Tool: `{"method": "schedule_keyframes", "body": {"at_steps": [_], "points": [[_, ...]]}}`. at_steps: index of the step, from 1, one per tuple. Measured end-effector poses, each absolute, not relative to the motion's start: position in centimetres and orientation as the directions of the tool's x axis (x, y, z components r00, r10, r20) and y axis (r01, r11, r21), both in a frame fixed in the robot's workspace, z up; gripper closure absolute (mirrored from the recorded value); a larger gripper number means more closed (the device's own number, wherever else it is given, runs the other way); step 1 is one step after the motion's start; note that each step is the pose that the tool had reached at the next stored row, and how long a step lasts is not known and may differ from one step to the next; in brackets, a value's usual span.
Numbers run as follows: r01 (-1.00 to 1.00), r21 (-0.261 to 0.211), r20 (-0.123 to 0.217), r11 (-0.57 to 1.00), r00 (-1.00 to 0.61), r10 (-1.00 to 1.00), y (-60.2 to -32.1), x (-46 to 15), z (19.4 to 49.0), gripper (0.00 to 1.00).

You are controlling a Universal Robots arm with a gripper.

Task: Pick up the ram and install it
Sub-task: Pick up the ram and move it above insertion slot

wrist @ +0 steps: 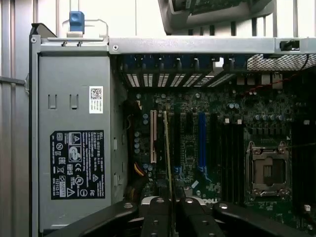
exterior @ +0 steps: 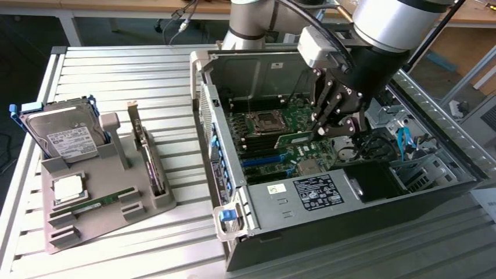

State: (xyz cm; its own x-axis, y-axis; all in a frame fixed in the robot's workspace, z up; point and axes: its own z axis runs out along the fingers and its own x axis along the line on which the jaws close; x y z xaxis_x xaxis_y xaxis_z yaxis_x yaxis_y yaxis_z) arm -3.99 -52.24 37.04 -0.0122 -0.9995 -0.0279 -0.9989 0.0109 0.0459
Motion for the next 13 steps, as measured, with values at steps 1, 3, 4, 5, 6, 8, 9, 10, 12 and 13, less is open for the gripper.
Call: {"method": "schedule_keyframes", "body": {"at_steps": [1,3,4,5,6,8,9,10,12,13], "points": [[-0.999,0.046,-0.028,0.011,-0.012,-1.000,-52.2,-3.7,37.0,0.86],[-0.999,0.046,-0.028,0.011,-0.012,-1.000,-51.9,-3.3,37.0,0.86],[-0.999,0.046,-0.028,0.011,-0.012,-1.000,-51.8,-3.2,37.0,0.86],[-0.999,0.046,-0.028,0.011,-0.012,-1.000,-51.7,-3.0,37.0,0.86],[-0.999,0.046,-0.028,0.011,-0.012,-1.000,-51.6,-2.8,37.0,0.86],[-0.999,0.046,-0.028,0.011,-0.012,-1.000,-51.4,-2.4,37.0,0.86],[-0.999,0.046,-0.028,0.011,-0.012,-1.000,-51.3,-2.1,37.0,0.86],[-0.999,0.046,-0.028,0.011,-0.012,-1.000,-51.1,-1.9,37.0,0.86],[-0.999,0.046,-0.028,0.011,-0.012,-1.000,-50.8,-1.5,37.0,0.86],[-0.999,0.046,-0.028,0.011,-0.012,-1.000,-50.6,-1.3,37.0,0.86]]}}
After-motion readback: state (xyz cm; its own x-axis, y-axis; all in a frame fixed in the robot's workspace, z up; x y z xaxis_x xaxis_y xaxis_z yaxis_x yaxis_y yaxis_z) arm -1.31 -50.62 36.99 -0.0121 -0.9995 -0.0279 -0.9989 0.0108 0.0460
